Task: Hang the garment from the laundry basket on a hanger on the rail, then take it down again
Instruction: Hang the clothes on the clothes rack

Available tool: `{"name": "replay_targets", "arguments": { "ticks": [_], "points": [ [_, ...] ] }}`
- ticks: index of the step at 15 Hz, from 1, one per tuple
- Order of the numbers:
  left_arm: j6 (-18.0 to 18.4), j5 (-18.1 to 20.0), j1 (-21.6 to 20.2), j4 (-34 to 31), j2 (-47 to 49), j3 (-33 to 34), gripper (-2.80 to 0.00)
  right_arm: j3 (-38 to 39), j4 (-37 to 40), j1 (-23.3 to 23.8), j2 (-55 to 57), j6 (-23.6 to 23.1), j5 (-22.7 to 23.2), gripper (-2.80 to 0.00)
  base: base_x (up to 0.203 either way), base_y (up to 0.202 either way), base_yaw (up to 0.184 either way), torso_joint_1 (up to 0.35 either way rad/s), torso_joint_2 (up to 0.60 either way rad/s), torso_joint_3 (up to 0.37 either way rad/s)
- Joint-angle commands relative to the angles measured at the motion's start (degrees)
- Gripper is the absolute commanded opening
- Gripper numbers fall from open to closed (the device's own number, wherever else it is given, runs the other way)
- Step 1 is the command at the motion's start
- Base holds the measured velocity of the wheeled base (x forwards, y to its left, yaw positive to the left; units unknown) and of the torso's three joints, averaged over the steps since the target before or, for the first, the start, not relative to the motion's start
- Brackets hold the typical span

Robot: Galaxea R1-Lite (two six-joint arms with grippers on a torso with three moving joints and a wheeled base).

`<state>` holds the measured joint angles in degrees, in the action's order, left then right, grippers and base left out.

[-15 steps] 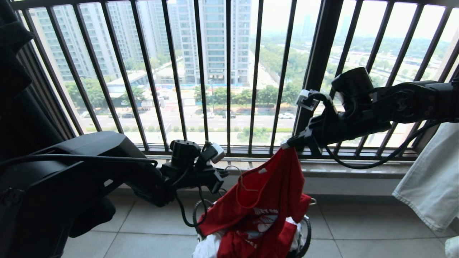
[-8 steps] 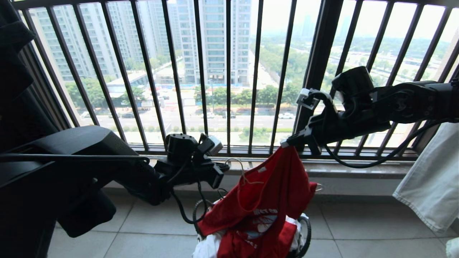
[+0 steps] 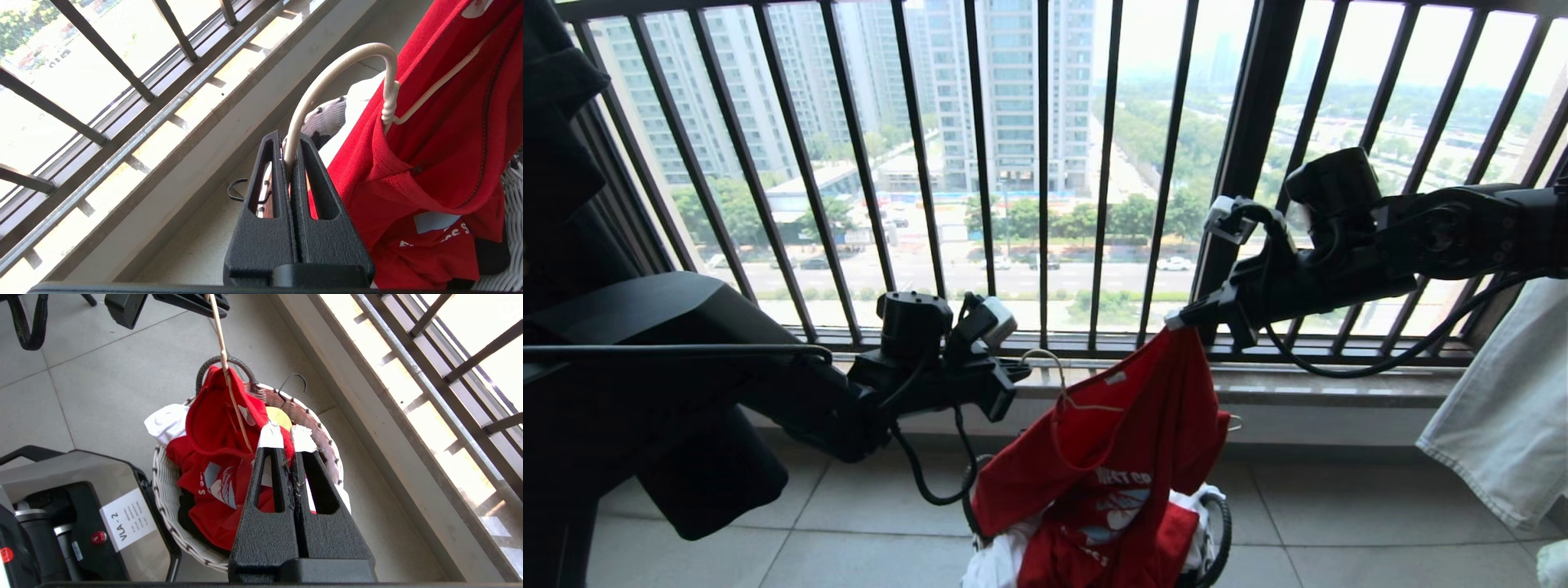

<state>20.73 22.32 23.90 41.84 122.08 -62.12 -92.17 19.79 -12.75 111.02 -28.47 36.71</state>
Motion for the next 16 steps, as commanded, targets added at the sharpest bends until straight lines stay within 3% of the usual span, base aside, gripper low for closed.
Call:
{"name": "replay_targets", "arguments": {
  "ticks": [1,12,16],
  "points": [
    [1.7,0.1,-0.9,0.2,0.0,0.0,-2.8,0.0,0.1,0.0,-0.1,-0.2,0.2,-2.8,0.0,0.0,0.0,0.0,0.0,0.0],
    [1.2,0.1,-1.6,0.3,-4.4,0.1,-2.8,0.2,0.1,0.4,-0.7,0.0,1.1,-2.8,0.0,0.0,0.0,0.0,0.0,0.0],
    [1.1,0.2,-0.6,0.3,-6.6,1.1,-2.8,0.2,-3.6,-1.4,-0.2,6.6,3.0,-2.8,0.0,0.0,0.0,0.0,0.0,0.0]
  ]
}}
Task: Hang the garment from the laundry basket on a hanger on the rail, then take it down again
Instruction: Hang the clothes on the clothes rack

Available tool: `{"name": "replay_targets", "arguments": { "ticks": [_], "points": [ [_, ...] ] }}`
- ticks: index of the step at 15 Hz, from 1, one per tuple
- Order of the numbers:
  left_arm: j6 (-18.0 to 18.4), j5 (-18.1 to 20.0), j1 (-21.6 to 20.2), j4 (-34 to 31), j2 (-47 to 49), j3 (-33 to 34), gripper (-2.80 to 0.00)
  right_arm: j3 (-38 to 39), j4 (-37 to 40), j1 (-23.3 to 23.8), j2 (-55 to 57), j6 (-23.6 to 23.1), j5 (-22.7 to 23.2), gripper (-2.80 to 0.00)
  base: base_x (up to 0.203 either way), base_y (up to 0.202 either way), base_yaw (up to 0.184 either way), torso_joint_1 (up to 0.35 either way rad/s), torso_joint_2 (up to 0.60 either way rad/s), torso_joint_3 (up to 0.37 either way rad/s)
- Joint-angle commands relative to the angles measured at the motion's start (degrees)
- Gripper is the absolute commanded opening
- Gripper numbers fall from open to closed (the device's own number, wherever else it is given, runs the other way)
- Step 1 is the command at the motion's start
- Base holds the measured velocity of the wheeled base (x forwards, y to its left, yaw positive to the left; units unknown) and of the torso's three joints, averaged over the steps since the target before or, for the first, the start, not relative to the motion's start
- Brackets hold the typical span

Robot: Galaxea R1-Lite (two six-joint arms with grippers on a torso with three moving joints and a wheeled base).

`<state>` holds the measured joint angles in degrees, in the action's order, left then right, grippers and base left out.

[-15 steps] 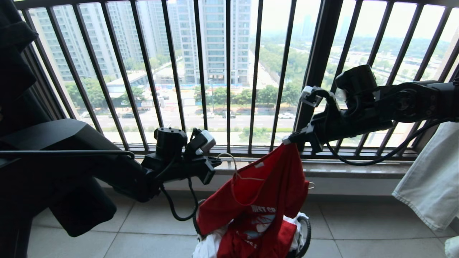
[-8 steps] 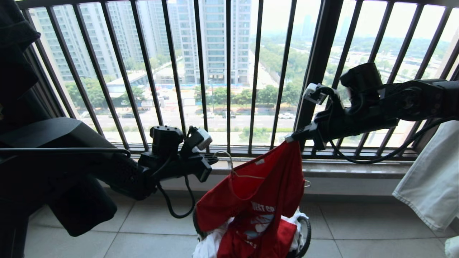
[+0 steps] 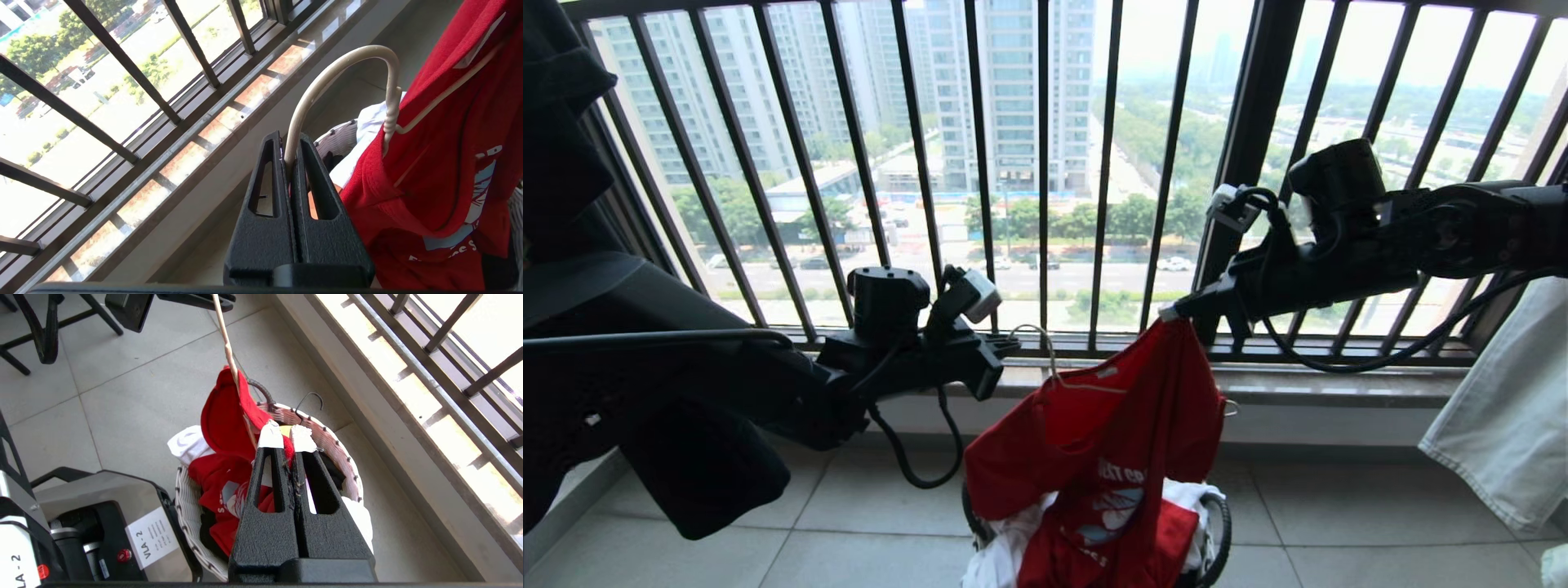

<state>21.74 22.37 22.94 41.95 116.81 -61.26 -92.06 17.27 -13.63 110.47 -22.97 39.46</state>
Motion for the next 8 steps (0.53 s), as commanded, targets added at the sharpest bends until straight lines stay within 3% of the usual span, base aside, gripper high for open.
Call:
{"name": "replay_targets", "arguments": {
  "ticks": [1,4,8],
  "points": [
    [0.1,0.1,0.4,0.2,-1.9,0.8,-2.8,0.0,-2.3,-0.7,0.5,2.8,0.3,-2.8,0.0,0.0,0.0,0.0,0.0,0.0],
    [0.1,0.1,1.6,0.3,-2.9,1.3,-2.8,0.0,-6.7,-1.7,0.7,8.4,0.4,-2.8,0.0,0.0,0.0,0.0,0.0,0.0],
    [-1.3,0.1,1.7,0.4,-3.8,1.2,-2.8,0.1,-6.7,-2.6,1.1,8.7,0.4,-2.8,0.0,0.0,0.0,0.0,0.0,0.0]
  ]
}}
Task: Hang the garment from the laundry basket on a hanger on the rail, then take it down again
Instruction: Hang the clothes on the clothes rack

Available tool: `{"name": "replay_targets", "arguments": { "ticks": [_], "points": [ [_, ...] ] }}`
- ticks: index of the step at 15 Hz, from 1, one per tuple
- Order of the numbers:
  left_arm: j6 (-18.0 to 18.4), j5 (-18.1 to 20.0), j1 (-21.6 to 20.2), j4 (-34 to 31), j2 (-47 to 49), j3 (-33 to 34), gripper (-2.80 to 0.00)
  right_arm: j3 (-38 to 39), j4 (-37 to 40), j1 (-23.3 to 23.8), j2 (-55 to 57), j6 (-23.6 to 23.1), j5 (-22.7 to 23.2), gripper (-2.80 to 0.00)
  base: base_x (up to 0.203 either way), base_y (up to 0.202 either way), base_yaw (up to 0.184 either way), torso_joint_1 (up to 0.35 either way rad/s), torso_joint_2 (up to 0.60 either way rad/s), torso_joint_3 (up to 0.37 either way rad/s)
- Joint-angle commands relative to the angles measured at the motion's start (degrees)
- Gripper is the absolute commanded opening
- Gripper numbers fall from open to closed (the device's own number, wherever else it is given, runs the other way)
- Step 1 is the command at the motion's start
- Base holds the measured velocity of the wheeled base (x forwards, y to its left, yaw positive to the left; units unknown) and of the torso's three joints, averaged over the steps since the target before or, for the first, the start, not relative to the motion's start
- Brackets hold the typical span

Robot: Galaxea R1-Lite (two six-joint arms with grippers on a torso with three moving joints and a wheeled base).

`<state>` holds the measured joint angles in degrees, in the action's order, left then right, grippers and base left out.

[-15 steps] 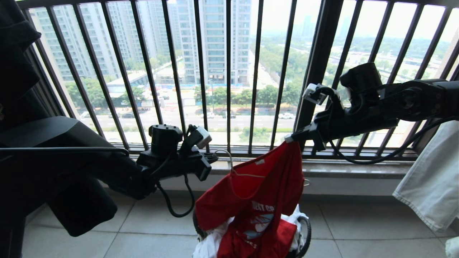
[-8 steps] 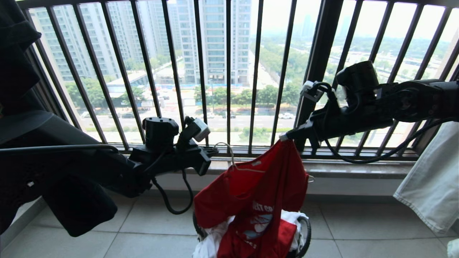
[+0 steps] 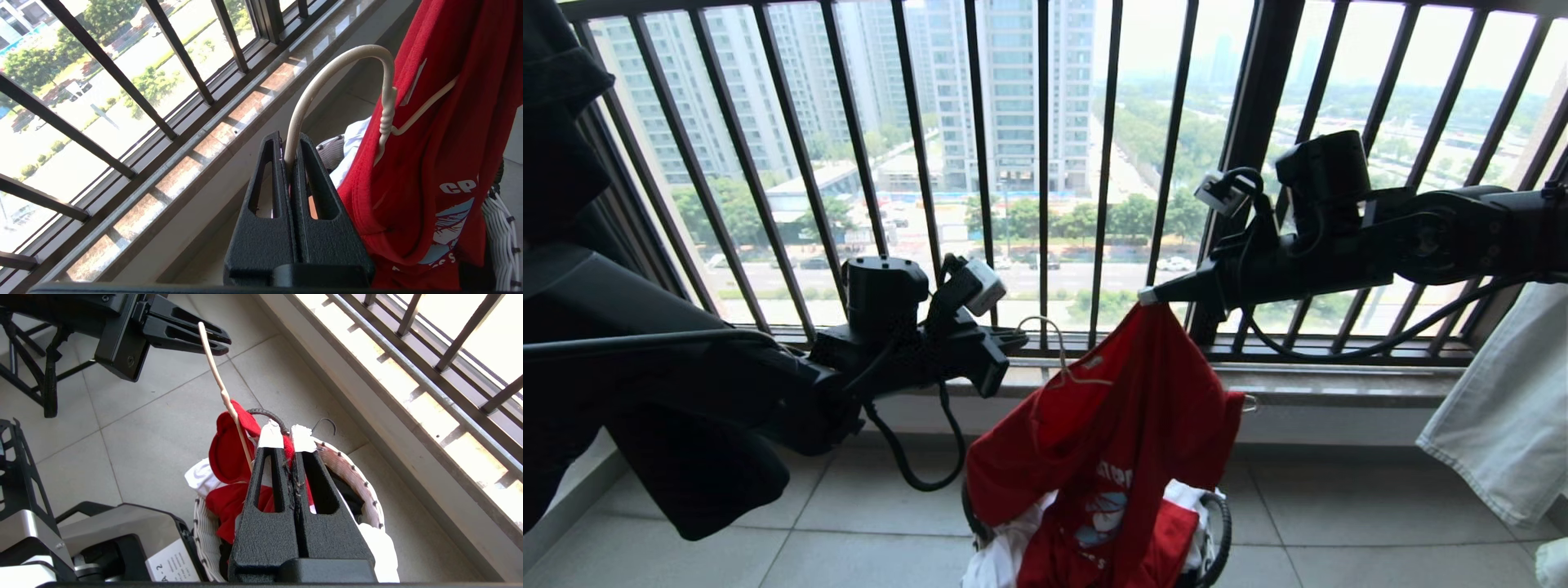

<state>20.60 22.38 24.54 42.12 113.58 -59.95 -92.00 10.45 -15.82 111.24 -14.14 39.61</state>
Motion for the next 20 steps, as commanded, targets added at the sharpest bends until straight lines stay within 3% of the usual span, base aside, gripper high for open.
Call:
{"name": "replay_targets", "arguments": {
  "ticks": [1,8,20],
  "points": [
    [-0.4,0.1,0.1,0.2,-0.6,-0.1,-2.8,0.2,0.0,-0.6,0.3,-0.1,0.2,-2.8,0.0,0.0,0.0,0.0,0.0,0.0],
    [-1.3,0.1,0.9,0.3,-1.8,0.1,-2.8,0.9,-1.8,-2.9,0.5,3.7,0.2,-2.8,0.0,0.0,0.0,0.0,0.0,0.0],
    [-1.9,0.0,0.9,0.5,-2.3,0.0,-2.8,1.6,-3.2,-3.9,2.0,3.5,0.1,-2.8,0.0,0.0,0.0,0.0,0.0,0.0]
  ]
}}
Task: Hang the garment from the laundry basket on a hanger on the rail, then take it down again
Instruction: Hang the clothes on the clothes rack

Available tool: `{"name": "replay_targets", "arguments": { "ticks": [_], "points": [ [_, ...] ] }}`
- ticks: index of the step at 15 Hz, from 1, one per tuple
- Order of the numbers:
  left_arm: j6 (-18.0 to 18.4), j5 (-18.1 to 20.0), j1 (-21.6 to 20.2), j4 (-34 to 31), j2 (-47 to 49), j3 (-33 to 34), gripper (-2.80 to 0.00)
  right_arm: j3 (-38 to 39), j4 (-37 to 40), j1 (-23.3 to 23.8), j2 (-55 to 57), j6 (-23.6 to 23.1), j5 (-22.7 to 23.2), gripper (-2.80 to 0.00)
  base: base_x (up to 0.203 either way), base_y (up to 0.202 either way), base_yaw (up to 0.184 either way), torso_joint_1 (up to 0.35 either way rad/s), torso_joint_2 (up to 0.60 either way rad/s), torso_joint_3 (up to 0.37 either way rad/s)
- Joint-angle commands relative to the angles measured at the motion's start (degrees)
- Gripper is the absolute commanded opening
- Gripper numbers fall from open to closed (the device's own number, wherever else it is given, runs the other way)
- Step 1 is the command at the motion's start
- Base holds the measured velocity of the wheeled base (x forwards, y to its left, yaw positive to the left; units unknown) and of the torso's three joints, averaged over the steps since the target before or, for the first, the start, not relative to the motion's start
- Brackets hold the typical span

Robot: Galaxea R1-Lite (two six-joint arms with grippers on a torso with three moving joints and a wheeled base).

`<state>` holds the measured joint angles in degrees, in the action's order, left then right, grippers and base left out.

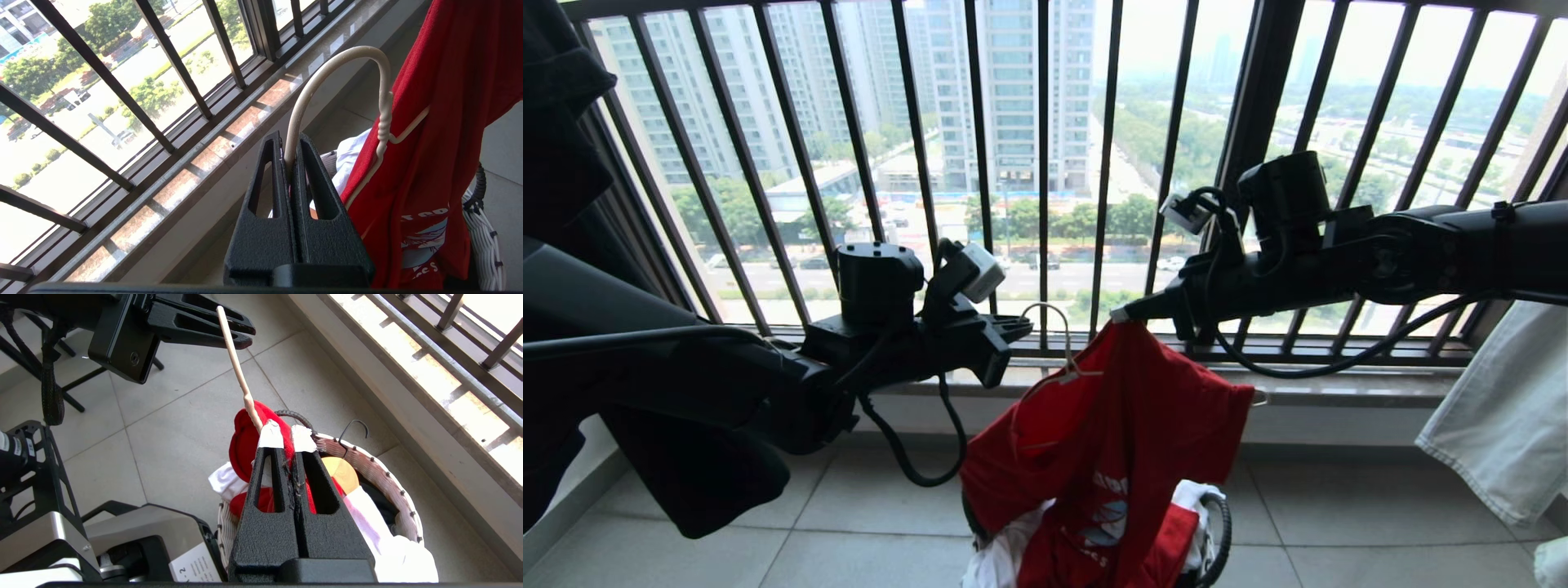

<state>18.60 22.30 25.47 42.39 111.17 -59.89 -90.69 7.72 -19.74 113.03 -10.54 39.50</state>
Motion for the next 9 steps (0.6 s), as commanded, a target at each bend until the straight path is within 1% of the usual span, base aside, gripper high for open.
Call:
{"name": "replay_targets", "arguments": {
  "ticks": [1,2,9],
  "points": [
    [0.0,0.1,0.0,0.2,0.1,0.0,-2.8,0.7,-1.0,0.1,0.2,-0.2,0.2,-2.8,0.0,0.0,0.0,0.0,0.0,0.0],
    [0.0,0.1,-0.1,0.2,0.1,0.0,-2.8,1.1,-1.6,0.1,0.2,-0.2,0.2,0.0,0.0,0.0,0.0,0.0,0.0,0.0],
    [-0.8,0.0,-0.1,0.2,-0.3,-0.1,-2.8,1.4,-1.8,0.1,-0.3,-0.4,-0.1,0.0,0.0,0.0,0.0,0.0,0.0,0.0]
  ]
}}
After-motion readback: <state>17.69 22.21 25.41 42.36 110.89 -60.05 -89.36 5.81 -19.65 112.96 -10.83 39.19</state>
